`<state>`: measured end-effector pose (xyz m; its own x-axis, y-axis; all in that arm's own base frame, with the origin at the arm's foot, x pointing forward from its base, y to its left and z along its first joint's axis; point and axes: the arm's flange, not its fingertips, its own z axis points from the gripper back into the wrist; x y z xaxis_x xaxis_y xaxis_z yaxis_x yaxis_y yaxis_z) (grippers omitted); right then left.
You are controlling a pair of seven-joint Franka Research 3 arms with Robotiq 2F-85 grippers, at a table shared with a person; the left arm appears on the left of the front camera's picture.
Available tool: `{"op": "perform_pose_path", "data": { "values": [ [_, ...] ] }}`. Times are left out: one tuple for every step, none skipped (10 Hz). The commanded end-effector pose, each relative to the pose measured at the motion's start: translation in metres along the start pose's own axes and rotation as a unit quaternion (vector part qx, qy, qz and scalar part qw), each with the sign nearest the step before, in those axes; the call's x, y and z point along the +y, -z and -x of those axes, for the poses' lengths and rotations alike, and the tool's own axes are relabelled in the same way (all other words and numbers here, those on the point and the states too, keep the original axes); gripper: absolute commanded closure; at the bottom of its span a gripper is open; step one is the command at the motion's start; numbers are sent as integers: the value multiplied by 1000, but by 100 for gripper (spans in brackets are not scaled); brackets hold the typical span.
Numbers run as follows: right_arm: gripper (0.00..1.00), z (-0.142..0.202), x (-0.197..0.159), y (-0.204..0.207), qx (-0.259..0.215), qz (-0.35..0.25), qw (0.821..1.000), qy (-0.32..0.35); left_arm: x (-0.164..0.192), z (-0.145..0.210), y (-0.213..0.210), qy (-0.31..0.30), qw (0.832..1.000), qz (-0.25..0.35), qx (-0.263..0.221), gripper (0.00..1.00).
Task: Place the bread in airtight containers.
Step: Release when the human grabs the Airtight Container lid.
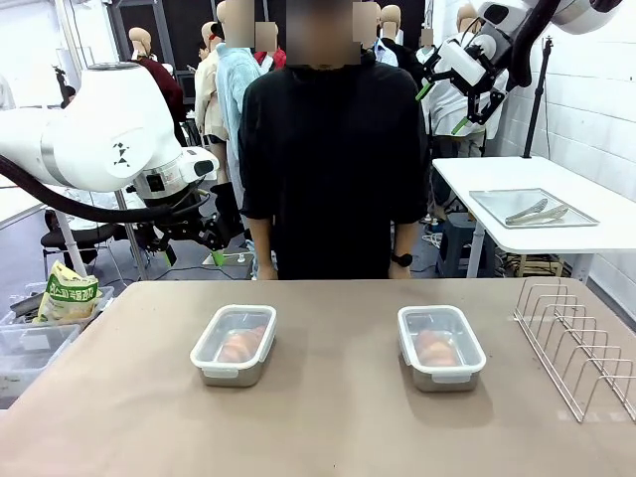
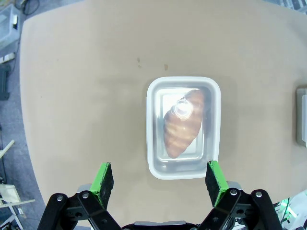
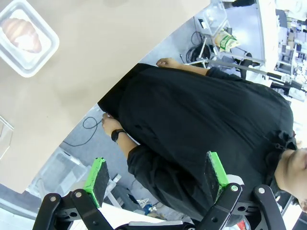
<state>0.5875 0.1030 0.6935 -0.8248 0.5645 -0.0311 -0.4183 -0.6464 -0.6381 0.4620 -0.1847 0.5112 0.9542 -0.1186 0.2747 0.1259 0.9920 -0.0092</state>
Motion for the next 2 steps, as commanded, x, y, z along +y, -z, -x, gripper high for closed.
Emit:
{"op": "perform_pose_path", "data": {
  "values": [
    [0, 0, 0, 0, 2, 2, 1000, -1, 0, 0, -1, -3, 1000, -9, 0, 0],
    [0, 0, 0, 0, 2, 2, 1000, -1, 0, 0, -1, -3, 1000, -9, 0, 0]
  ]
}}
